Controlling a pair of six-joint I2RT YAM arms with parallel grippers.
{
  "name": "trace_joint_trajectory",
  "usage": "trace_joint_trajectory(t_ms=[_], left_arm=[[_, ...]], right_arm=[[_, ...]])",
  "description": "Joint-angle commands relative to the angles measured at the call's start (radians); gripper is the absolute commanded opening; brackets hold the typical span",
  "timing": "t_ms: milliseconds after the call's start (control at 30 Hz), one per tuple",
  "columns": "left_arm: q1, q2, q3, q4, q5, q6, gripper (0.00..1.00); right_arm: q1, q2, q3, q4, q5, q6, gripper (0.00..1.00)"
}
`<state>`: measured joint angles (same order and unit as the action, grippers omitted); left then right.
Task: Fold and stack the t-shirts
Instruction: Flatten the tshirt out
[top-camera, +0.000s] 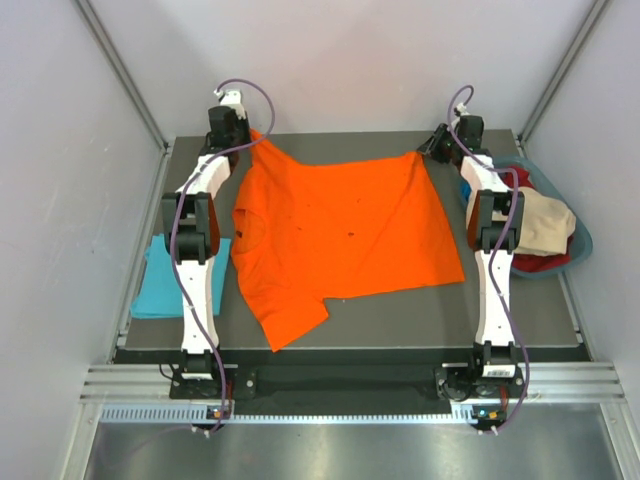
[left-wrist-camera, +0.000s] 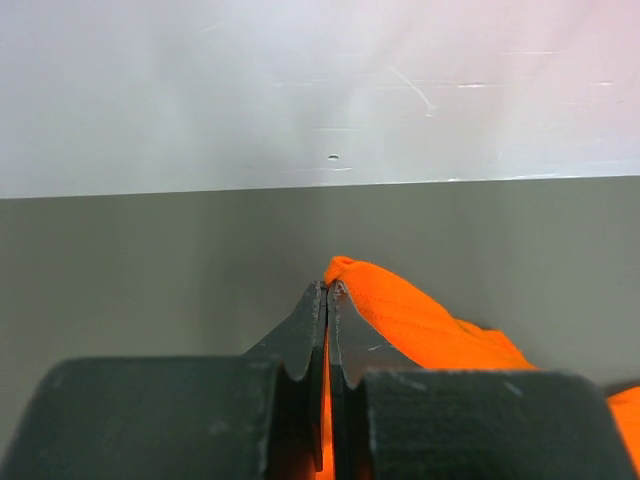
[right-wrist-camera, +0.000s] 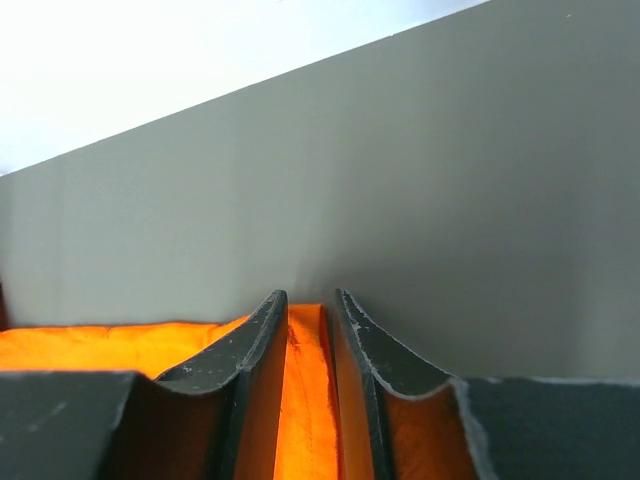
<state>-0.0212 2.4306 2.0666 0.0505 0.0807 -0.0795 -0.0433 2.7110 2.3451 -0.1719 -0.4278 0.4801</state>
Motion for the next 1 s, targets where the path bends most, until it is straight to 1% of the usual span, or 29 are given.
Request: trace_joint_trajectory(t_ms=[0,300,400,433,467,567,633,667,767,967], left_arm=[[0.009,-0.001,0.046,0.022,-0.007,-0.005,0.00],[0.010,-0.001,0.044,0.020,-0.006,-0.011,0.00],[0.010,-0.004,0.044,0.017,-0.009,-0.008,0.00],[0.009,-0.004,0.044,0.015,-0.009,-0.006,0.00],[0.010,-0.008,0.046,0.015,-0.012,-0.005,0.00],[0.012,-0.015,0.047,0.017,-0.024,-0.002,0.00],[0.012,-0.021,0.055,0.018,-0.030,0.001,0.00],[0.012,-0.022,0.056,0.022,-0.030,0.001,0.00],[0.014,-0.024,0.067,0.026,-0.010,0.000,0.00],[0.012,-0.013,0.070,0.034,-0.032,-0.014,0.00]], right_arm=[[-0.009,0.003,0.002,0.006,-0.026,-0.005,0.27],[-0.006,-0.002,-0.003,-0.011,-0.023,-0.005,0.25],[-0.007,-0.008,-0.004,-0.009,-0.012,-0.009,0.17],[-0.007,-0.013,-0.003,-0.002,-0.009,-0.017,0.05],[-0.010,-0.014,-0.001,0.017,-0.005,-0.020,0.00],[-0.020,-0.039,-0.004,0.058,0.006,-0.049,0.00],[-0.021,-0.071,-0.012,0.078,0.044,-0.104,0.00],[-0.021,-0.086,-0.024,0.087,0.072,-0.118,0.00],[-0.024,-0.132,-0.075,0.152,0.077,-0.138,0.00],[-0.024,-0.146,-0.093,0.164,0.087,-0.158,0.00]])
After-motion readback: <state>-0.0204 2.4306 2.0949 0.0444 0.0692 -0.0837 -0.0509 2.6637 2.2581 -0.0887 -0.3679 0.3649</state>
